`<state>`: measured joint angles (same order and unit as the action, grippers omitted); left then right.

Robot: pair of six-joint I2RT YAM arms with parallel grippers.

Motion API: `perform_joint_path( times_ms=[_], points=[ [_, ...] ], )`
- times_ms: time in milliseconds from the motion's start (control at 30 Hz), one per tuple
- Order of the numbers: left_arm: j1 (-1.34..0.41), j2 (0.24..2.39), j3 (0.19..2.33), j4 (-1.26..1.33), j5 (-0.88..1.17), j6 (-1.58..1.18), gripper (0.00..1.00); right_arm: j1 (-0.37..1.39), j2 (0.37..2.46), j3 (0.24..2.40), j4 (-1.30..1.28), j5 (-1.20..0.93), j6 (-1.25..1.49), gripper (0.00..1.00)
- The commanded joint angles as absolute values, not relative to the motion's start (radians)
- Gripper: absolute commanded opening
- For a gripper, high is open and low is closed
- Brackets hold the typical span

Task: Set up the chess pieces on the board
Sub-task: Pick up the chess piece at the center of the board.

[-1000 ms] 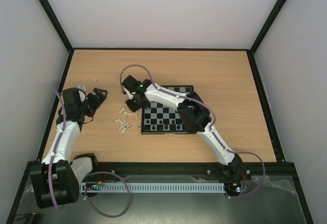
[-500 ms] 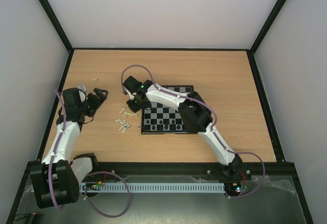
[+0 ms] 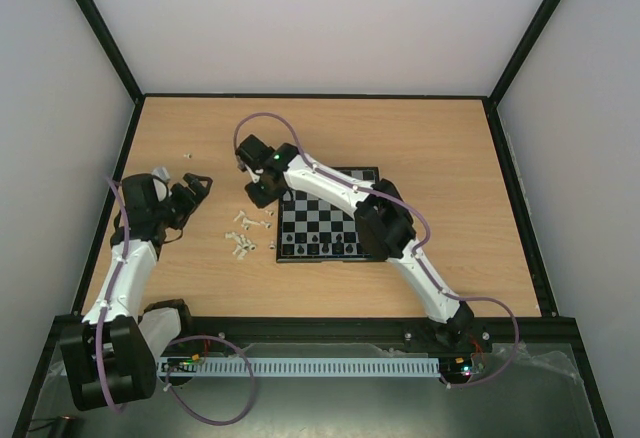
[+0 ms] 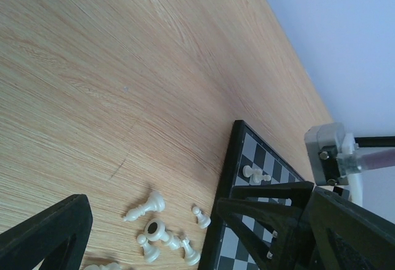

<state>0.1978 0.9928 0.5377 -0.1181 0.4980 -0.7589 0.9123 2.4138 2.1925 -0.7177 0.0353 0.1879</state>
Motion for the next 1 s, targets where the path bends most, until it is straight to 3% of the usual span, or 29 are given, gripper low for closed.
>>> perform_joint_path(
  times_ms=[0,400,533,967],
  points=[
    [0.207,0.988,0.528,-0.105,0.527,-0.747,1.00,0.919,2.444,2.217,-0.818,0.055,0.184,0.27],
    [0.207,0.990,0.524,-0.100,0.532,-0.747,1.00,0.942,2.490,2.290,-0.872,0.065,0.144,0.26],
    [0.206,0.989,0.521,-0.099,0.534,-0.747,0.99,0.951,2.511,2.316,-0.898,0.071,0.132,0.20],
    [0.206,0.990,0.522,-0.098,0.537,-0.746,1.00,0.956,2.546,2.321,-0.905,0.138,0.134,0.22]
  ],
)
